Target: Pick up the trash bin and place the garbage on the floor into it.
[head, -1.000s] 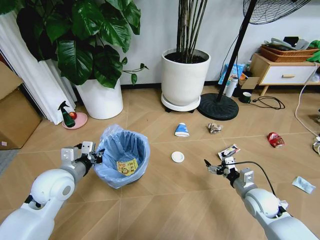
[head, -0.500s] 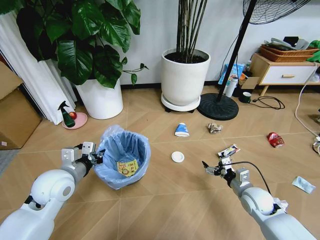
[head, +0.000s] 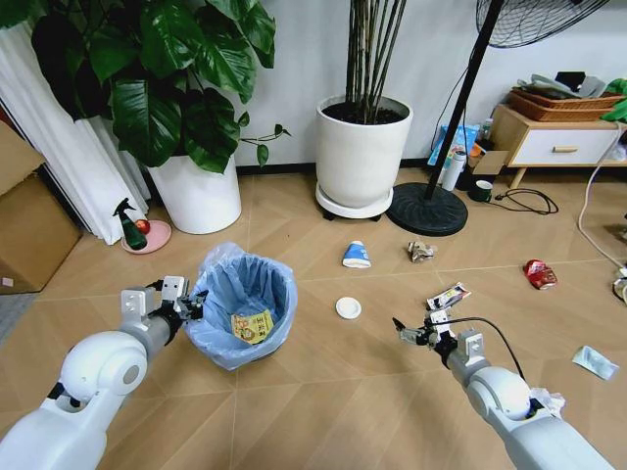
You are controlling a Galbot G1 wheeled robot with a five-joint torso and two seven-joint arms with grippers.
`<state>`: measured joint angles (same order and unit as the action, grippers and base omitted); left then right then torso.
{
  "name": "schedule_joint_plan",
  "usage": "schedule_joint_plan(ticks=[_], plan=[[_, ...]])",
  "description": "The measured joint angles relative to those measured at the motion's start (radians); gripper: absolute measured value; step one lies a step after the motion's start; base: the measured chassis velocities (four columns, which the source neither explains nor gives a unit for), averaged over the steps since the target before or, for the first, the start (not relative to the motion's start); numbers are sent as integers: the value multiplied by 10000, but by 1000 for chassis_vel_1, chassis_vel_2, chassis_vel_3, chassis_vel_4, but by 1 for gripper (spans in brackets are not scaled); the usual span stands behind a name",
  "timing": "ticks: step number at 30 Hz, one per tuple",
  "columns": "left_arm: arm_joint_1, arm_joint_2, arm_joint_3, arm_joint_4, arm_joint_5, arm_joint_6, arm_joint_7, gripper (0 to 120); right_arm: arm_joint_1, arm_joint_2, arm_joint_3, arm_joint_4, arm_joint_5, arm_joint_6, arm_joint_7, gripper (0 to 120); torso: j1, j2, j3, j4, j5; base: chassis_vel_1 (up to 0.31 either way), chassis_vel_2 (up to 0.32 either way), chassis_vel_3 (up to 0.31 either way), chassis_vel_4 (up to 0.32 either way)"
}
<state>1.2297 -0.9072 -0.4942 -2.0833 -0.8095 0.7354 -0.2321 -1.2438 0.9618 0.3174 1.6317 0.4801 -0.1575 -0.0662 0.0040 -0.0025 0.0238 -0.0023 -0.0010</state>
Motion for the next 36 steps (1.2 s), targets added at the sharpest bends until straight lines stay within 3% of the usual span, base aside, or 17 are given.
schedule_joint_plan(ticks=[36], plan=[[-16,-22,4,-66,45,0,57,0,36,60,-55,-123,-98,5,-39,100,0,0,1,2,5,-116,123,124,-122]])
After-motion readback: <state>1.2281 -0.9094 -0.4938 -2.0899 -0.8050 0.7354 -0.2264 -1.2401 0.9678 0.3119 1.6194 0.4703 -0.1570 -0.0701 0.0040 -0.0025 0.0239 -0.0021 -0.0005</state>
